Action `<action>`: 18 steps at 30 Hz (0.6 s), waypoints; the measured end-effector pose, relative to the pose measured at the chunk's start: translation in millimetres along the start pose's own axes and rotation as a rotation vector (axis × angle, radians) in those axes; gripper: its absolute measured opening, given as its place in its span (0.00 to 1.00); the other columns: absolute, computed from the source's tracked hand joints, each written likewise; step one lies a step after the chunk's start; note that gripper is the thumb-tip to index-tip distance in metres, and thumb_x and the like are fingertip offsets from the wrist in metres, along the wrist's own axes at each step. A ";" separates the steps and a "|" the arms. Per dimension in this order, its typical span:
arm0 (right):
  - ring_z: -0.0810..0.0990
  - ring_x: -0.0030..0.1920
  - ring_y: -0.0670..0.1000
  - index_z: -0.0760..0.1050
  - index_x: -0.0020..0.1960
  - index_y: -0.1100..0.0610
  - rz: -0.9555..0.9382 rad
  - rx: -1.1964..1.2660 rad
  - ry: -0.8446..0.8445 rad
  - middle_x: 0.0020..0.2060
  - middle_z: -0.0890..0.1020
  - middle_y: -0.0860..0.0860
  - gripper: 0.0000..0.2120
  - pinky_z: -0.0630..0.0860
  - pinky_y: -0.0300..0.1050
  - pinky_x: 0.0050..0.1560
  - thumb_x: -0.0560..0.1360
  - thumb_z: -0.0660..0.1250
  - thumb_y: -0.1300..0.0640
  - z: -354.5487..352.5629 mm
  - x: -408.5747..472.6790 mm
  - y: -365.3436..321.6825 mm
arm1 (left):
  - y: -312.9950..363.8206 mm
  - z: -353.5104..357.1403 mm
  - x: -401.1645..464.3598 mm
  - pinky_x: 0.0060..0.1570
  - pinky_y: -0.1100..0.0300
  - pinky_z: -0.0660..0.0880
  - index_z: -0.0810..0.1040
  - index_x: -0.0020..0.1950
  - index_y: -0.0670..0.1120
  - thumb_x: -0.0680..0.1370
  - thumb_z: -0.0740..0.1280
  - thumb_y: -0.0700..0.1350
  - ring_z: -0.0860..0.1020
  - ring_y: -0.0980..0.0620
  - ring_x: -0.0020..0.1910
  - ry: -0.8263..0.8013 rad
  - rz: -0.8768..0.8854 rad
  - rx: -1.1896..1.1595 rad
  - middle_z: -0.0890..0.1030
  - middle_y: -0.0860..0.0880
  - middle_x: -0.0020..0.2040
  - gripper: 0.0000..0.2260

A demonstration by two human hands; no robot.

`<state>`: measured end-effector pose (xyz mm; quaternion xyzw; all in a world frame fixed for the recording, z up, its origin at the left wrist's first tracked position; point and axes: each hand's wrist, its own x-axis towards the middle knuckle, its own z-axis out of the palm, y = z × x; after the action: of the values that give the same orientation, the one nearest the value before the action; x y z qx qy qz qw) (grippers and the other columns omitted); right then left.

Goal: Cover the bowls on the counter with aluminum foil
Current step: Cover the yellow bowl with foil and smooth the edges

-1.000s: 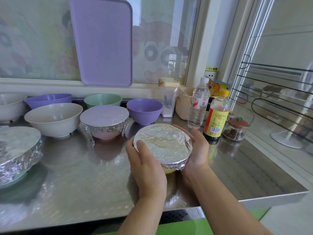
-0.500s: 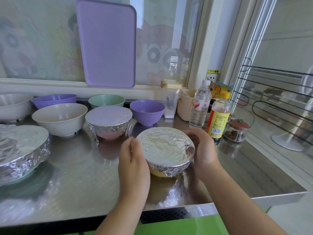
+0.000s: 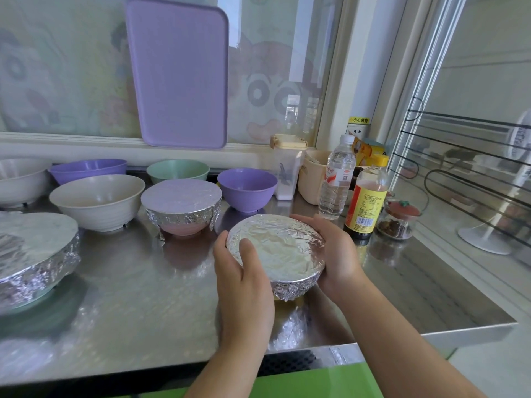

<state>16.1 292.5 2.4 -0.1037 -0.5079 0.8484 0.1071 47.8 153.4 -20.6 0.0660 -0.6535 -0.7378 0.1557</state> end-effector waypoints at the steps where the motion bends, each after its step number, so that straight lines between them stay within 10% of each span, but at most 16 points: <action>1: 0.84 0.63 0.63 0.82 0.67 0.60 0.009 0.006 0.010 0.71 0.79 0.57 0.29 0.76 0.67 0.69 0.70 0.75 0.47 1.5 -0.6 0.8 | -0.3 0.2 -0.8 0.72 0.44 0.69 0.64 0.78 0.60 0.85 0.56 0.58 0.74 0.49 0.71 0.003 -0.008 -0.011 0.74 0.53 0.75 0.20; 10: 0.88 0.54 0.62 0.83 0.61 0.65 0.065 -0.129 -0.029 0.54 0.88 0.62 0.24 0.79 0.59 0.66 0.88 0.57 0.47 -3.8 -5.0 -5.3 | 5.9 -5.4 0.9 0.70 0.51 0.70 0.67 0.76 0.61 0.86 0.55 0.58 0.74 0.52 0.69 -0.028 -0.048 -0.039 0.75 0.56 0.73 0.18; 18: 0.79 0.70 0.50 0.82 0.68 0.42 -0.075 -0.490 -0.160 0.67 0.83 0.45 0.22 0.72 0.61 0.75 0.77 0.63 0.41 -0.7 0.1 -25.6 | 9.8 -15.7 11.2 0.71 0.60 0.65 0.67 0.80 0.58 0.87 0.58 0.55 0.69 0.58 0.74 -0.081 0.019 0.042 0.71 0.60 0.76 0.21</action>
<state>18.1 304.9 24.7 -0.0404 -0.7086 0.7010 0.0695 43.4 134.0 -12.0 0.0331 -0.6754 -0.7244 0.1345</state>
